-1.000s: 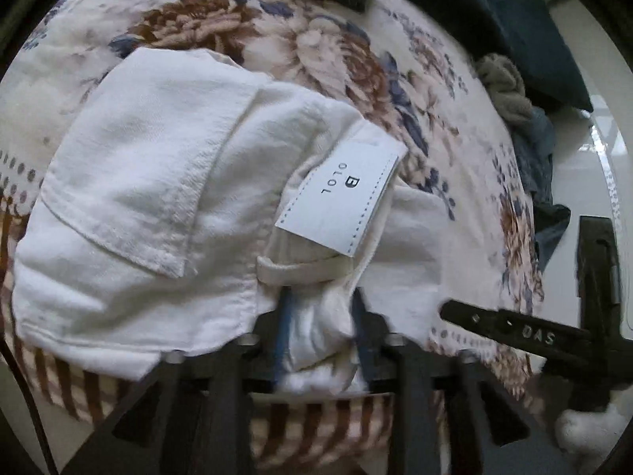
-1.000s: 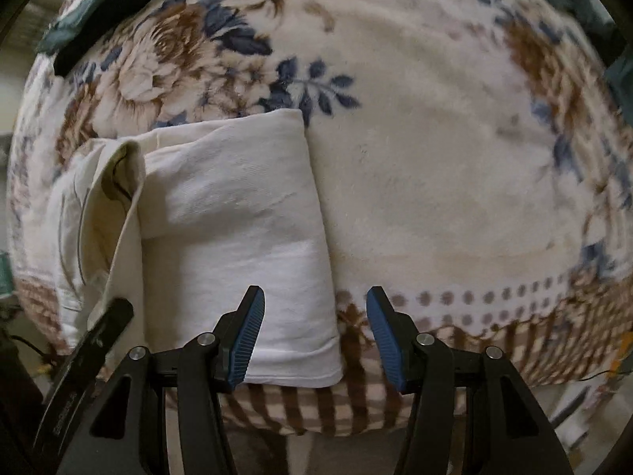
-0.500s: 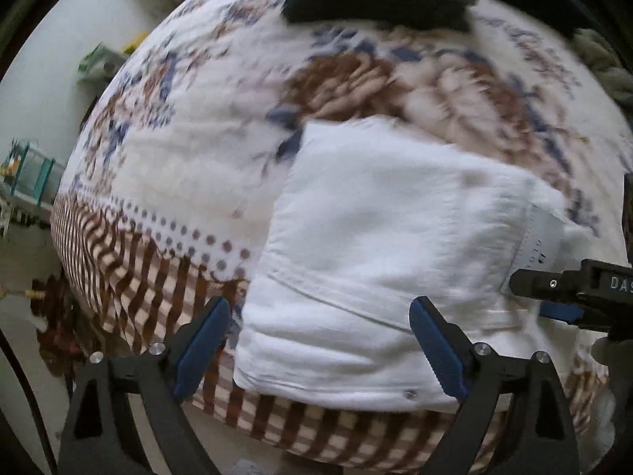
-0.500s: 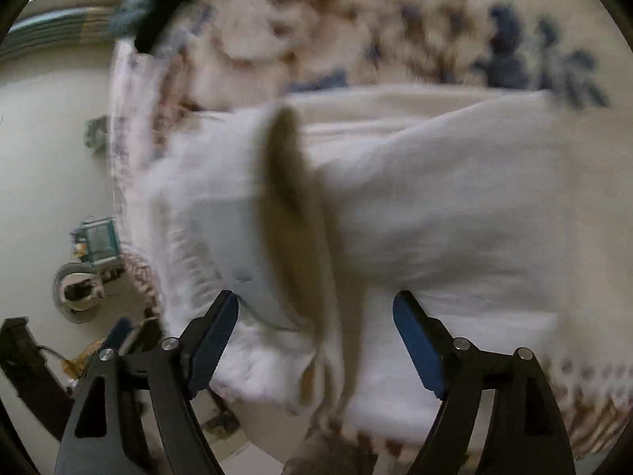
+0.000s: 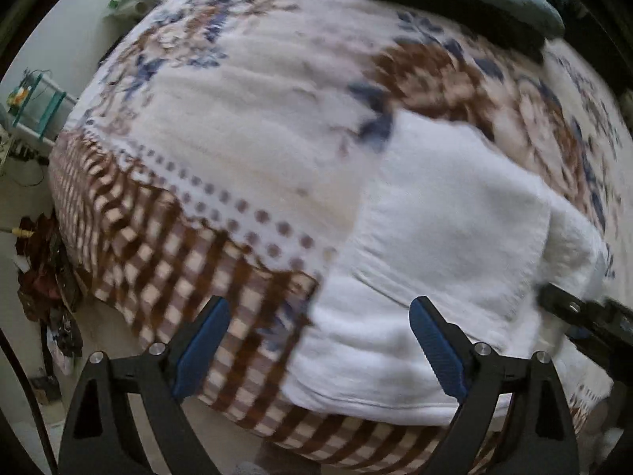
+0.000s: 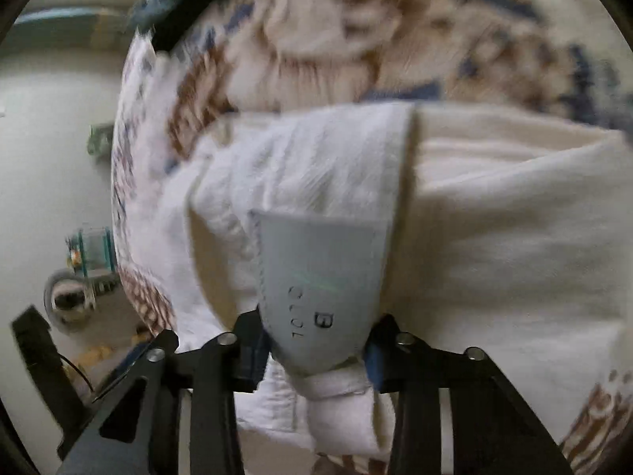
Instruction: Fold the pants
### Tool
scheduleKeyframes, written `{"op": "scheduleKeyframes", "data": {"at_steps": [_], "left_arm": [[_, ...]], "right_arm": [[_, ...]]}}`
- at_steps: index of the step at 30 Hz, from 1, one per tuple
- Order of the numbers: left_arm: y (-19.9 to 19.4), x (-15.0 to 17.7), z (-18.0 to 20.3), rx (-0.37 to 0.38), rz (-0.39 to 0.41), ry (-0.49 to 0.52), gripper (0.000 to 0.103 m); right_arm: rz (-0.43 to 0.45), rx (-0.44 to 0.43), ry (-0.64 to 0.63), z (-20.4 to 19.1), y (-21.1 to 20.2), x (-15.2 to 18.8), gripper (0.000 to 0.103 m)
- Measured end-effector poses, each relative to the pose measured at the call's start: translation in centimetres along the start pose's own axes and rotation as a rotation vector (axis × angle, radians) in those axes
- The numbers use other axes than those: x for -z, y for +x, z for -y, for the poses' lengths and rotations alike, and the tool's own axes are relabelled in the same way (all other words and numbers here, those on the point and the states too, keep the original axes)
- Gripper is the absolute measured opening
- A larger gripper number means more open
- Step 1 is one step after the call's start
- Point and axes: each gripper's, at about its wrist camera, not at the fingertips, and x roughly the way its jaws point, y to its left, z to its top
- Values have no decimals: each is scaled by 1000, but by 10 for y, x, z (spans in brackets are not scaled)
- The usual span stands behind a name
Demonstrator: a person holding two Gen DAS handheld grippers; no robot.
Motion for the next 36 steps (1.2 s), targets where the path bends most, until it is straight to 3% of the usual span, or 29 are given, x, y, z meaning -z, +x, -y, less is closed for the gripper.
{"op": "scheduleKeyframes", "data": {"at_steps": [6, 10, 13, 15, 17, 19, 20, 21, 24, 29, 30, 32, 36], "left_arm": [[-23, -21, -17, 74, 41, -56, 93], [-32, -30, -3, 130, 45, -20, 93], [-32, -31, 22, 176, 33, 38, 93], [-29, -30, 43, 209, 21, 88, 93], [-21, -30, 70, 222, -3, 154, 93], [-17, -31, 89, 225, -9, 206, 93], [-14, -33, 99, 223, -13, 239, 93], [-13, -35, 104, 222, -16, 253, 93], [-8, -43, 118, 197, -23, 287, 93], [4, -51, 125, 214, -21, 341, 94], [9, -52, 127, 213, -41, 351, 101], [25, -54, 133, 211, -88, 369, 102], [62, -60, 142, 234, -175, 381, 103]], "right_arm": [[147, 13, 14, -6, -75, 14, 26], [233, 72, 104, 37, -144, 31, 25], [232, 171, 156, 89, -175, 36, 25], [131, 210, 175, 123, -163, 33, 40], [21, 229, 210, 145, -143, 28, 48], [5, 268, 201, 148, -136, 23, 57], [22, 291, 191, 146, -138, 21, 68], [58, 313, 192, 143, -144, 20, 73], [180, 329, 223, 135, -172, 20, 74], [262, 240, 319, 143, -188, 36, 74], [259, 227, 320, 145, -186, 37, 74], [223, 223, 303, 146, -173, 34, 74], [90, 320, 206, 147, -123, 20, 75]]}}
